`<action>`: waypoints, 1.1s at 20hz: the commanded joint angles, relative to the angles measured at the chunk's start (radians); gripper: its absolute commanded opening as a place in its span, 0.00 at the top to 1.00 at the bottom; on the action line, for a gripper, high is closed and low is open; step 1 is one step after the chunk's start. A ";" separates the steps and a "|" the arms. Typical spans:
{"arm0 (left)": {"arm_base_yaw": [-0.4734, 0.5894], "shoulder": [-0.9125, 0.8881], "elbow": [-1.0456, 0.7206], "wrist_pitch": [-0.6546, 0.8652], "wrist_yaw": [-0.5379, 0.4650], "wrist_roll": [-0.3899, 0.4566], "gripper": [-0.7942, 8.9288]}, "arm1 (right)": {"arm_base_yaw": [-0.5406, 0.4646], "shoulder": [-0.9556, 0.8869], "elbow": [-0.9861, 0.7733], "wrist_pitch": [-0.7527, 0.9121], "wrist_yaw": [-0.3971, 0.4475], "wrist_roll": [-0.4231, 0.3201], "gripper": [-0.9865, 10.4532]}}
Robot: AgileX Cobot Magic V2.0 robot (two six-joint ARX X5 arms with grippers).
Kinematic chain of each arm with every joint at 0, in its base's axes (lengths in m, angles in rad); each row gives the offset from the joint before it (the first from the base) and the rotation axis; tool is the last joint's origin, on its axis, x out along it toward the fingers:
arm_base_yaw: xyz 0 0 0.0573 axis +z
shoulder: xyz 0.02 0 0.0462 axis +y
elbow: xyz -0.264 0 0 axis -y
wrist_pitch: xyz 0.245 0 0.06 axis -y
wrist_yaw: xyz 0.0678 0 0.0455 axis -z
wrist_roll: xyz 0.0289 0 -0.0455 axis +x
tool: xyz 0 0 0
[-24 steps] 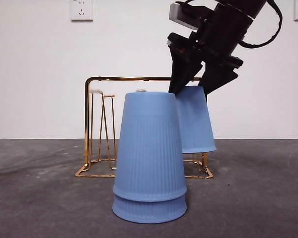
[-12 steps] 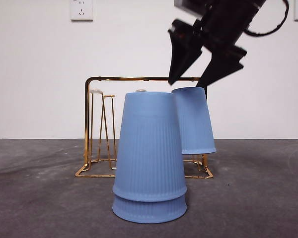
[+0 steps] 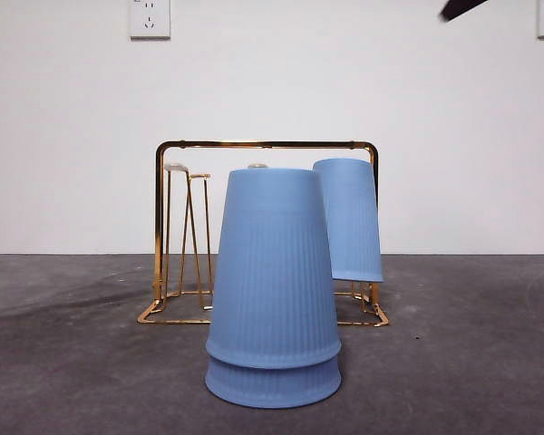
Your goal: Pick the top cup and place it on cupholder, pick up the mid cup and place it on cupholder, last pick the bottom cup and place it on cupholder.
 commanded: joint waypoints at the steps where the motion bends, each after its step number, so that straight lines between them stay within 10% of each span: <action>1: -0.084 0.081 0.019 0.085 -0.035 -0.032 0.40 | 0.006 -0.034 0.019 -0.059 0.003 0.003 0.57; 10: -0.425 0.451 0.196 0.171 -0.288 0.008 0.40 | 0.006 -0.120 0.019 -0.150 0.002 0.010 0.57; 22: -0.598 0.722 0.261 0.167 -0.425 0.043 0.41 | 0.006 -0.127 0.019 -0.154 0.002 0.010 0.57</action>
